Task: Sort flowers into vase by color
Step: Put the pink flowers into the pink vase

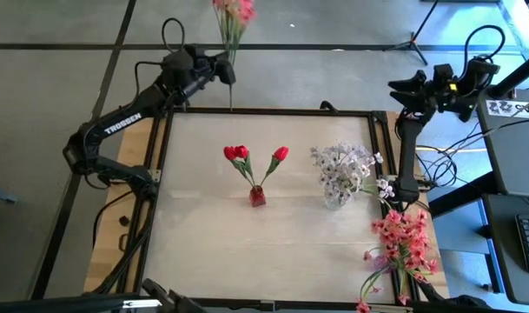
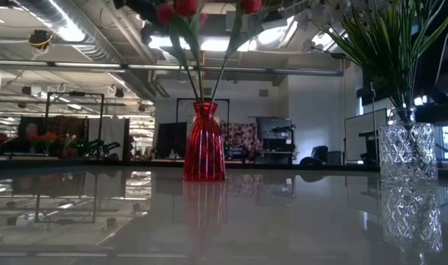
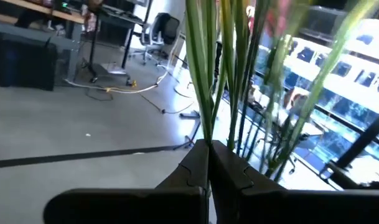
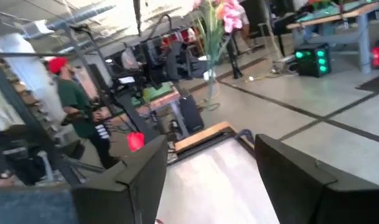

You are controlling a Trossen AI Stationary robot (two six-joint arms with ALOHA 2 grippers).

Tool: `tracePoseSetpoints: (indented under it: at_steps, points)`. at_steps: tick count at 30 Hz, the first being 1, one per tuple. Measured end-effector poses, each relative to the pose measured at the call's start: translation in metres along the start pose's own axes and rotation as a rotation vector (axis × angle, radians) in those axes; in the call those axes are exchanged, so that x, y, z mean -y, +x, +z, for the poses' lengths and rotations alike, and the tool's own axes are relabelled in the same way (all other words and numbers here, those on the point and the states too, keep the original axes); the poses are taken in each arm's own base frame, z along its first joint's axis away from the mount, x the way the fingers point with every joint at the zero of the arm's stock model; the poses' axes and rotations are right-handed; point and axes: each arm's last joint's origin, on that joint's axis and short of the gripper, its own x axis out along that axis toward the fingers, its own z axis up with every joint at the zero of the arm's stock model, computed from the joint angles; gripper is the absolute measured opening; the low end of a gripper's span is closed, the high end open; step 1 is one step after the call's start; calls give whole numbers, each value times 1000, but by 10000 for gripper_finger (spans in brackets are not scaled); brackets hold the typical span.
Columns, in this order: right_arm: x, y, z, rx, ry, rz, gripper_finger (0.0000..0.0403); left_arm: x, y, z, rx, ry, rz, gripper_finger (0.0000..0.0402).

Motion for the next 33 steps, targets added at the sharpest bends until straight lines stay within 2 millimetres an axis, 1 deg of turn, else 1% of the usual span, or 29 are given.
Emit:
tracePoseSetpoints:
  at_steps: [2, 4, 6, 9, 11, 16, 18, 23, 26, 29, 31, 33]
  points:
    - [0, -3, 0, 16, 2, 16, 235, 5, -2, -1, -2, 15, -4, 0]
    - [1, -3, 0, 18, 7, 14, 222, 9, -3, -3, -5, 19, -3, 0]
    - [1, -3, 0, 17, -1, 15, 200, 11, -4, -5, -17, 24, -3, 0]
    - [-4, -3, -4, 15, -23, 13, 155, 14, -6, -8, -26, 30, 11, 0]
    - [-14, -2, -11, 9, -58, -9, 121, 17, -7, -10, -30, 33, 11, 0]
    - [-54, -5, -32, 22, -150, -84, 33, 22, -9, -12, -35, 36, 4, 0]
    - [-67, -7, -36, 38, -171, -138, 9, 22, -9, -12, -34, 36, 6, 0]
    - [-99, -7, -34, 98, -173, -328, 16, 22, -9, -11, -26, 33, 6, 0]
    - [-116, -2, -34, 145, -168, -473, 6, 22, -9, -10, -11, 27, -1, 0]
    - [-133, 12, -38, 195, -159, -621, 5, 23, -9, -8, 4, 20, -18, 0]
    - [-143, 26, -43, 227, -159, -701, 10, 25, -9, -6, 12, 12, -54, 0]
    - [-151, 44, -48, 249, -173, -735, 11, 28, -9, -4, 27, 2, -96, 0]
